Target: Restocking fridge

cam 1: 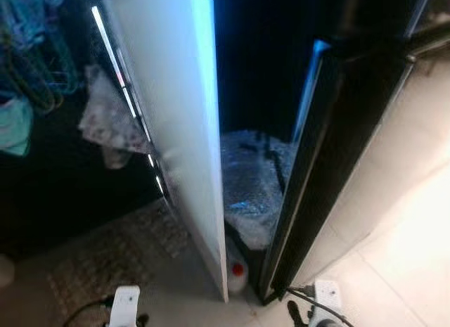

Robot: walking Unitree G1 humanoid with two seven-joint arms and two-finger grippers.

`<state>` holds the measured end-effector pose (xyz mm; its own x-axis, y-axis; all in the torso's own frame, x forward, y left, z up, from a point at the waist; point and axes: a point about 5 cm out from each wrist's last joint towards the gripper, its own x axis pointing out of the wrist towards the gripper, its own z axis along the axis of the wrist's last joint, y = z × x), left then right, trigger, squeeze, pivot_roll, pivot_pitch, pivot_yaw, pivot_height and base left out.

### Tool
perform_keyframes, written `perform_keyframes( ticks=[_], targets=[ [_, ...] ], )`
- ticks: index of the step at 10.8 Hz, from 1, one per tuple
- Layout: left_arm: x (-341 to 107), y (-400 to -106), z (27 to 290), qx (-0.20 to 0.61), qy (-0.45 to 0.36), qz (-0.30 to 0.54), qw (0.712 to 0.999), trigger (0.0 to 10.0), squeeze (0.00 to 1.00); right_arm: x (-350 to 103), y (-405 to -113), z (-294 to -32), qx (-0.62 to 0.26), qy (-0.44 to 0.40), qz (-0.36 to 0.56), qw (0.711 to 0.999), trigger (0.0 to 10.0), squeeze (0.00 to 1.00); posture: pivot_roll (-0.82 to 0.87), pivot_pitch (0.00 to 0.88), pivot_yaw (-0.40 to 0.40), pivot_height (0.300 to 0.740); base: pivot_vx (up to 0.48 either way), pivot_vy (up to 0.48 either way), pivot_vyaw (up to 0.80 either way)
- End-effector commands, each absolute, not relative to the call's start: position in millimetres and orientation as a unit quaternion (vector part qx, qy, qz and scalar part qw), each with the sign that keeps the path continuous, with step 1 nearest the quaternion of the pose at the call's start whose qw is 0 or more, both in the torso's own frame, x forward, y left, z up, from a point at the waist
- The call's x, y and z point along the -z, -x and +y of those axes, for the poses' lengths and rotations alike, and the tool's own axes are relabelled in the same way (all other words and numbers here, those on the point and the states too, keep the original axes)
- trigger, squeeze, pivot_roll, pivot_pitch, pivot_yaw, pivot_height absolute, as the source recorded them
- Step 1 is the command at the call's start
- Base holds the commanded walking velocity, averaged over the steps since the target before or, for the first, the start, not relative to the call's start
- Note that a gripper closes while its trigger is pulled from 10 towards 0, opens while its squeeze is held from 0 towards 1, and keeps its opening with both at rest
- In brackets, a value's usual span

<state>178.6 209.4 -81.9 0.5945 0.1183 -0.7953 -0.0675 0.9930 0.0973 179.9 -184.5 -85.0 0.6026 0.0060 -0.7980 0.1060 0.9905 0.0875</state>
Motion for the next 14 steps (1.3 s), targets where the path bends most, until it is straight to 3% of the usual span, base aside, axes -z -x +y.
perform_keyframes(
  ticks=[1, 8, 11, 14],
  targets=[
    [83, -176, 213, -0.056, -0.035, 0.451, 0.89, 10.0, 0.0, 87, -177, -181, 0.028, -0.072, 0.45, 0.889, 10.0, 0.0, -0.03, 0.0, 0.037, 0.74, 0.0, -0.251, 0.0],
    [82, -178, 211, -0.049, -0.036, 0.448, 0.892, 10.0, 0.0, 88, -176, -180, 0.022, -0.066, 0.455, 0.888, 10.0, 0.0, -0.03, 0.023, 0.036, 0.74, 0.0, -0.295, 0.0],
    [81, -178, 214, -0.06, -0.034, 0.449, 0.891, 10.0, 0.0, 88, -174, -183, 0.019, -0.059, 0.455, 0.888, 10.0, 0.0, -0.03, 0.031, 0.036, 0.74, 0.0, 0.0, 0.0],
    [81, -179, 214, -0.061, -0.033, 0.447, 0.892, 10.0, 0.0, 89, -170, -191, 0.022, -0.051, 0.46, 0.886, 10.0, 0.0, -0.03, 0.033, 0.032, 0.74, 0.0, 0.0, 0.73]
  ],
)
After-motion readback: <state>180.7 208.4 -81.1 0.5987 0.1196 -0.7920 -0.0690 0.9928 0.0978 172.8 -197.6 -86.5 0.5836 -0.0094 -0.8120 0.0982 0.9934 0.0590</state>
